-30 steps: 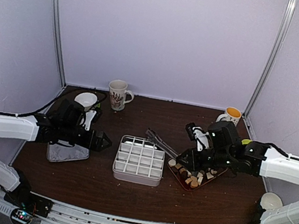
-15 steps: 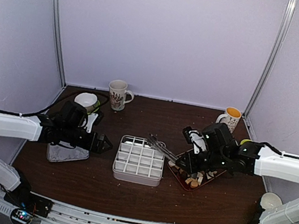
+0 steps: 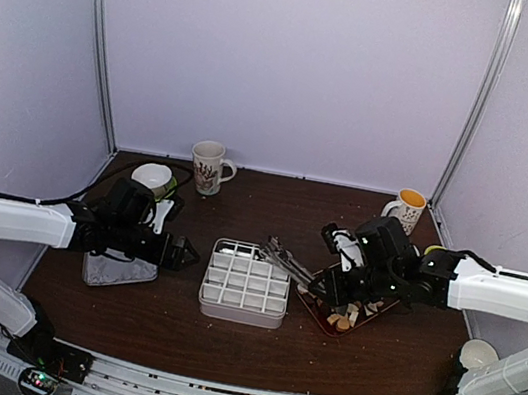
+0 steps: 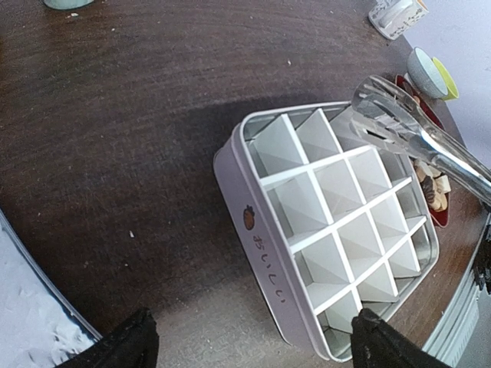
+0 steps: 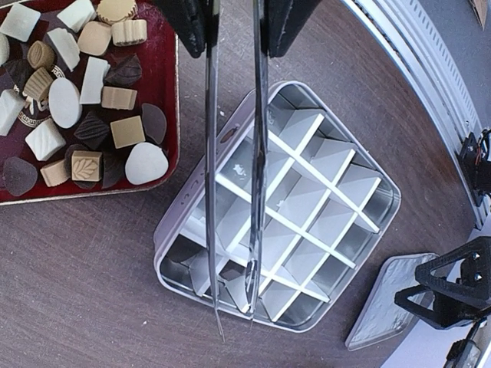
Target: Pack the chocolate
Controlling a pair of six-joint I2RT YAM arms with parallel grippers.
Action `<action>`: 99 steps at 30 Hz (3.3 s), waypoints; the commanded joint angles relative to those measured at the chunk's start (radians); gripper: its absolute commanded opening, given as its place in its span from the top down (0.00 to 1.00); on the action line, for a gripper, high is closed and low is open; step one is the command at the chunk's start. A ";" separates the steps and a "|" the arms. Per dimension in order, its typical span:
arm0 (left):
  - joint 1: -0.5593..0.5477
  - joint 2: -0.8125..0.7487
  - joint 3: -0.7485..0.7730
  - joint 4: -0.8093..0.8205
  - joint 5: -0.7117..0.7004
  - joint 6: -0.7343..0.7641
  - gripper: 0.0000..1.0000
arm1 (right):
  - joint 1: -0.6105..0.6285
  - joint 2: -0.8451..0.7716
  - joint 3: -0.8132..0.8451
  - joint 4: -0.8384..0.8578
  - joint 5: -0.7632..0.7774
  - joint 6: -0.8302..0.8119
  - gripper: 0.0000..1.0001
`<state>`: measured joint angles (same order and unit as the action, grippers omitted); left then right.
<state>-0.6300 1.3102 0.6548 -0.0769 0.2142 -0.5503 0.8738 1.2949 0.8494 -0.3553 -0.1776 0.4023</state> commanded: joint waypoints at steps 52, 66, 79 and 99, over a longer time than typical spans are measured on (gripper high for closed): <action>-0.182 0.136 0.206 -0.167 -0.239 -0.160 0.13 | 0.067 -0.293 -0.202 0.227 0.252 0.046 0.78; -0.193 0.129 0.207 -0.187 -0.250 -0.164 0.13 | 0.068 -0.296 -0.196 0.227 0.259 0.043 0.78; -0.250 0.148 0.197 -0.188 -0.282 -0.248 0.14 | 0.068 -0.326 -0.200 0.207 0.298 0.032 0.78; -0.280 0.175 0.233 -0.270 -0.341 -0.282 0.18 | 0.067 -0.339 -0.222 0.214 0.297 0.030 0.78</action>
<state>-0.9035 1.4811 0.8627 -0.3359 -0.1001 -0.8223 0.9401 0.9756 0.6300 -0.1612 0.0925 0.4423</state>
